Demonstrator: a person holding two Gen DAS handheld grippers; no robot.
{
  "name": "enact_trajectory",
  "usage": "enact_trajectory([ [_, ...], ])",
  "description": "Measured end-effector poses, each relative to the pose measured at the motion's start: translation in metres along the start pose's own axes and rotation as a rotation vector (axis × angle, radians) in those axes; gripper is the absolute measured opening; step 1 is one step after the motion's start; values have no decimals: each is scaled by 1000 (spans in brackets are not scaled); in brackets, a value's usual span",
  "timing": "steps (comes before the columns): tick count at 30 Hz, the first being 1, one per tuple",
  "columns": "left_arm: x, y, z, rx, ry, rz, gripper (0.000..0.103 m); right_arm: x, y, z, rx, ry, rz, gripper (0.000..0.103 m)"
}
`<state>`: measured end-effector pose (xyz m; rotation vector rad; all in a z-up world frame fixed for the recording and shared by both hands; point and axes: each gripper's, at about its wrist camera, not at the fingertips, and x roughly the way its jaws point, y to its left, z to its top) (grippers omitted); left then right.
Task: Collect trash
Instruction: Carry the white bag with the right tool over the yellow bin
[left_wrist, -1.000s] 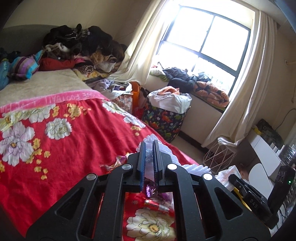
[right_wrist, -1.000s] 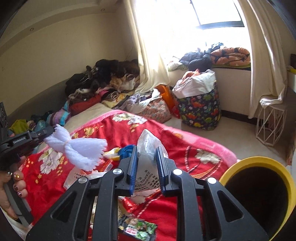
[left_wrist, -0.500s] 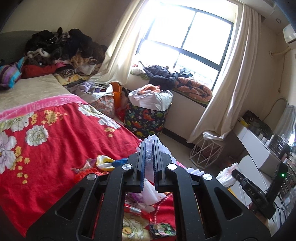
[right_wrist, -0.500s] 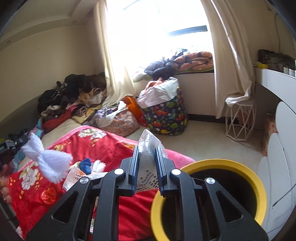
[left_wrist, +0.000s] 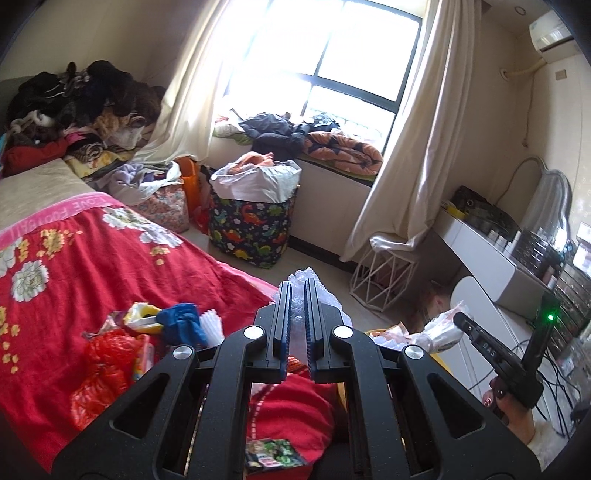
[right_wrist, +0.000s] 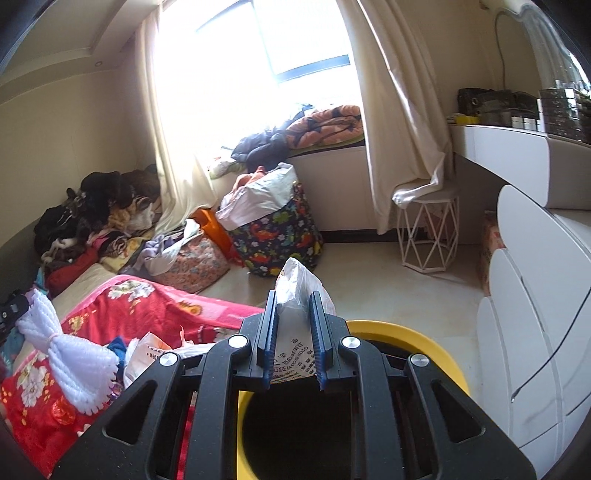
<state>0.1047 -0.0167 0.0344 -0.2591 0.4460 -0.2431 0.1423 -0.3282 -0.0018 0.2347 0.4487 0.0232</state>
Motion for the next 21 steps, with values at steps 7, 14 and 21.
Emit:
enact_trajectory([
  [7,13,-28,-5,45,26,-50,4,-4,-23,0,40,-13,-73,16],
  [14,24,-52,-17,86,62,-83,4,-4,-45,-1,74,-26,-131,16],
  [21,38,-69,-32,111,105,-105,4,-3,-65,-3,111,-32,-184,16],
])
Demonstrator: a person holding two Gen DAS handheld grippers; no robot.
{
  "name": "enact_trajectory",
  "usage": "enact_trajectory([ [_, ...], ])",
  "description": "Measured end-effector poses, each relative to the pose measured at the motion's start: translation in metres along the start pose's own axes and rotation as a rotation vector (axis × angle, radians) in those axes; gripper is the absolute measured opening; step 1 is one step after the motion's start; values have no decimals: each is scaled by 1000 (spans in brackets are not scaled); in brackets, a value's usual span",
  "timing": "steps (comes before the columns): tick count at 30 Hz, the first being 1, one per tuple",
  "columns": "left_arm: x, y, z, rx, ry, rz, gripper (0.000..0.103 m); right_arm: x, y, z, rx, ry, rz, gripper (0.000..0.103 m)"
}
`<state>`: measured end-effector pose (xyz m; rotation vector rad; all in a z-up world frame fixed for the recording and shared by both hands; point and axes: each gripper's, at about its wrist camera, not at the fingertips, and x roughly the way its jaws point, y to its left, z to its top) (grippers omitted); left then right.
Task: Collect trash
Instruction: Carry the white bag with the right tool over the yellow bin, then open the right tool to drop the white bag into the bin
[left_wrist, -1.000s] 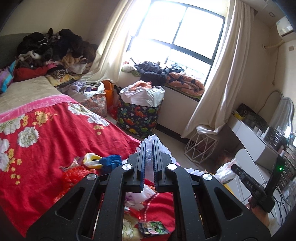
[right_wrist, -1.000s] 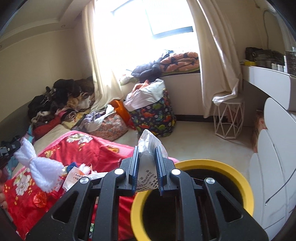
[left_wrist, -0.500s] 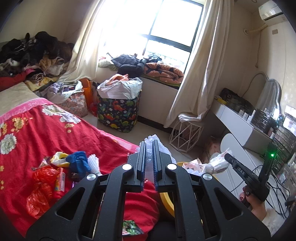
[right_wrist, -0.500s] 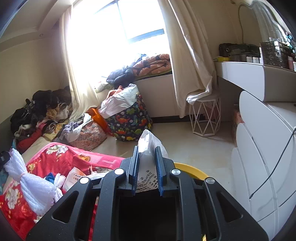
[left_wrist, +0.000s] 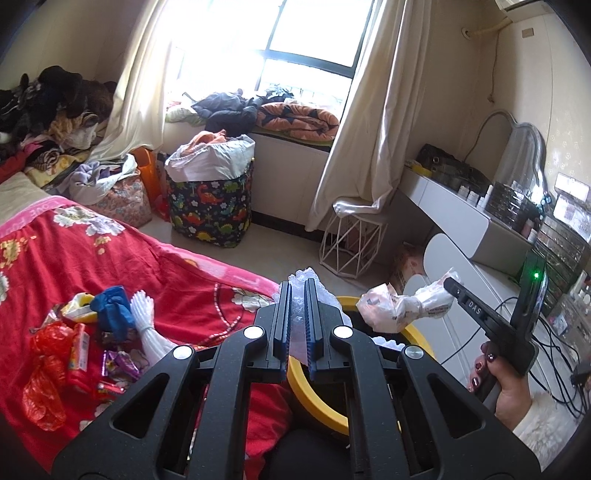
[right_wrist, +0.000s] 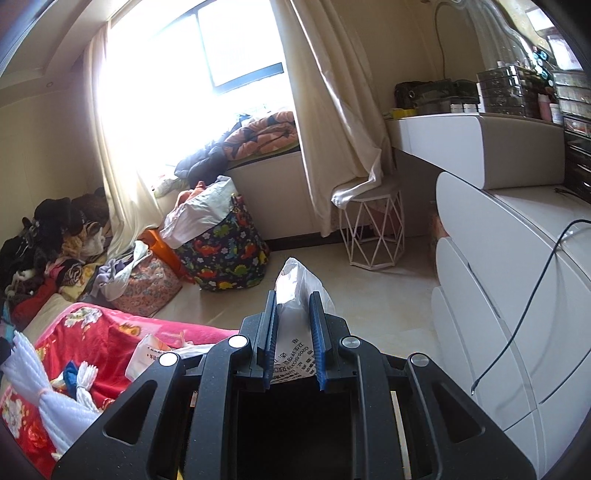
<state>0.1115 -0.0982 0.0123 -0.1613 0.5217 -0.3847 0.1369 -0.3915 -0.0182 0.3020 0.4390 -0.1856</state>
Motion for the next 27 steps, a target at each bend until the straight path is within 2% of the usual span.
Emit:
enact_trajectory([
  [16,40,-23,-19,35,83,-18,4,10,-21,-10,1,2,-84,16],
  [23,57,-37,-31,45,127,-37,4,15,-24,-14,-5,10,-86,17],
  [25,61,-41,-35,52,138,-45,4,17,-25,-15,-3,11,-86,18],
  [27,64,-43,-37,50,144,-61,4,19,-27,-15,6,20,-78,27],
])
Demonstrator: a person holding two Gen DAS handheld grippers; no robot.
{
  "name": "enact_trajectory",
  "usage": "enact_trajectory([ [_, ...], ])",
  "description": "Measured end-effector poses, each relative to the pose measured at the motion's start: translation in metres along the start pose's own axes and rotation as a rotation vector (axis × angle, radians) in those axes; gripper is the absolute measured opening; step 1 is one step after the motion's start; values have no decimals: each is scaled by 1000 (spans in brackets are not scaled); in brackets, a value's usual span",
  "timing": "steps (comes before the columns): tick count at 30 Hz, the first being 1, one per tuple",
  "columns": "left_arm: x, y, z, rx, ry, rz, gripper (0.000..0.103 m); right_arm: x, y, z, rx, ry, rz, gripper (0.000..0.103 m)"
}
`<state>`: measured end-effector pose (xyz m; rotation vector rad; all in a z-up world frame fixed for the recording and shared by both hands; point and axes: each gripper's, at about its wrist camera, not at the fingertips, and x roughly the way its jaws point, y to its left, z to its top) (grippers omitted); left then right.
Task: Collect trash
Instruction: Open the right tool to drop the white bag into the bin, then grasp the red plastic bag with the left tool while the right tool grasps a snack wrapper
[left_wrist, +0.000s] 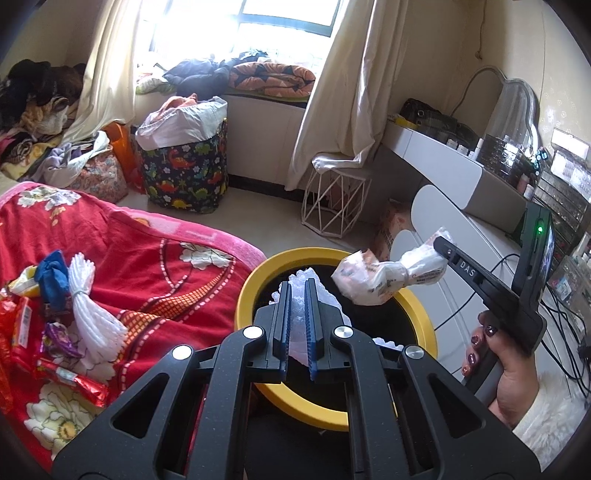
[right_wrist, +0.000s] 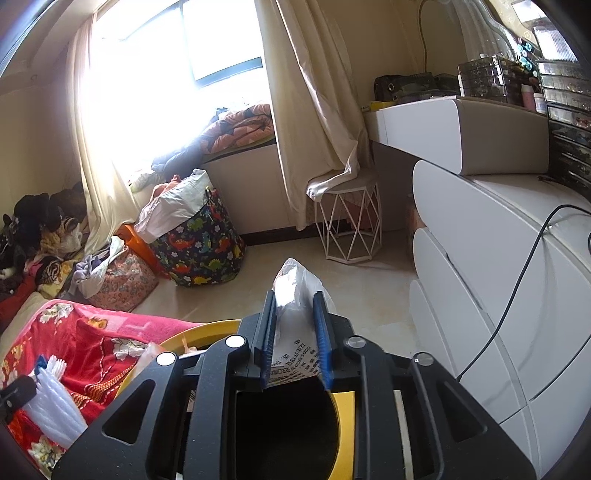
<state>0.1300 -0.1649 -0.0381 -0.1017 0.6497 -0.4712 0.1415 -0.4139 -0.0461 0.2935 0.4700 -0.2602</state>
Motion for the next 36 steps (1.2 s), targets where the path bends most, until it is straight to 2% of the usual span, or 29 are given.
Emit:
enact_trajectory([
  [1,2,-1,-1,-2,4,-17,11,1,-2,-1,12,8,5,33],
  [2,3,0,-2,-6,7,-29,38,2,-3,-1,22,15,13,45],
  [3,3,1,-3,-17,3,-30,71,3,-4,-1,29,19,17,53],
  [4,3,4,-4,-33,-5,-34,78,4,-4,-2,33,21,18,54],
  [7,2,10,-5,-66,-11,-17,85,5,-2,-3,32,34,38,60],
  [8,0,12,-5,-71,-16,-6,92,5,-1,-3,30,37,47,62],
  [15,-16,29,-3,-76,-66,78,92,-2,22,-5,-11,46,149,67],
  [24,-39,57,2,-101,-130,168,92,-19,68,-11,-77,84,335,72],
  [36,-69,88,8,-144,-204,243,92,-49,123,-24,-193,94,504,78],
])
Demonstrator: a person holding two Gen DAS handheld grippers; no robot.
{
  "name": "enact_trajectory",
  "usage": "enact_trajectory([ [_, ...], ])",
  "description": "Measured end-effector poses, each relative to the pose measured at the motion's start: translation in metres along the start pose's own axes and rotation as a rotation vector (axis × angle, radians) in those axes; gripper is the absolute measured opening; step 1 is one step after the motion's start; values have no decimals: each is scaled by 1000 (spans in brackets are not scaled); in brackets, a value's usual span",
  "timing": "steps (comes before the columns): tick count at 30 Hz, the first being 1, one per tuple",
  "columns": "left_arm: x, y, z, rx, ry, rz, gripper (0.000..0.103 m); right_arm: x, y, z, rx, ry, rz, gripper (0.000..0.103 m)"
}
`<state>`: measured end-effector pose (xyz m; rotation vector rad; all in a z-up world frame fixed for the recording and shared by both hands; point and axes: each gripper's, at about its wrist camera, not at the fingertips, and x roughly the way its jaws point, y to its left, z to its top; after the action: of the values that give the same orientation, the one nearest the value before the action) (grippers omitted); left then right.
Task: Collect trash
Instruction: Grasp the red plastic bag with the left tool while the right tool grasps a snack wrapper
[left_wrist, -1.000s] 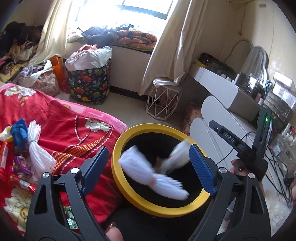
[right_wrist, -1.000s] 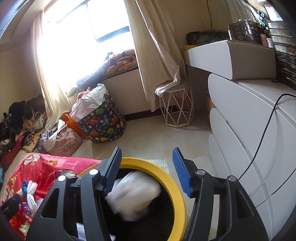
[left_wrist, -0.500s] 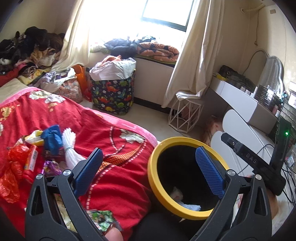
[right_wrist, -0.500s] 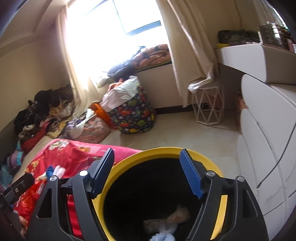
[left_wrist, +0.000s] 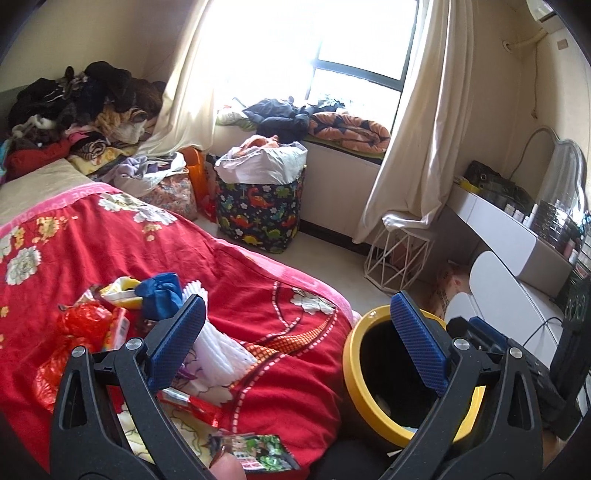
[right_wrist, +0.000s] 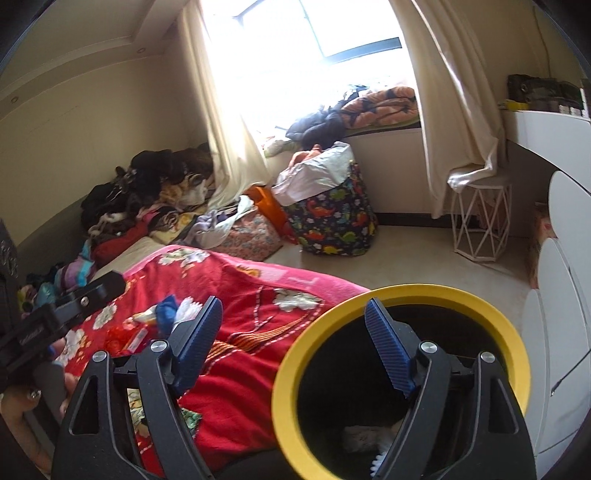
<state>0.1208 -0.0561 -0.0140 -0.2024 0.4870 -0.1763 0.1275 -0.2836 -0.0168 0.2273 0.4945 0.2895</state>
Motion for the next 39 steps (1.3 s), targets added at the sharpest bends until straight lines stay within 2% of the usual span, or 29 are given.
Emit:
enact_trajectory([
  [12,-12,44,8,-71,-30,87,92,12,55,-12,-124,88,157,80],
  [22,-25,86,10,-119,-49,167,92,29,107,-45,-291,214,263,80],
  [25,-29,97,8,-132,-49,193,92,37,120,-56,-333,278,296,80],
  [31,-34,124,1,-160,-32,242,92,55,138,-78,-389,391,310,79],
  [39,-33,151,-18,-170,19,314,92,75,148,-100,-492,500,280,65],
])
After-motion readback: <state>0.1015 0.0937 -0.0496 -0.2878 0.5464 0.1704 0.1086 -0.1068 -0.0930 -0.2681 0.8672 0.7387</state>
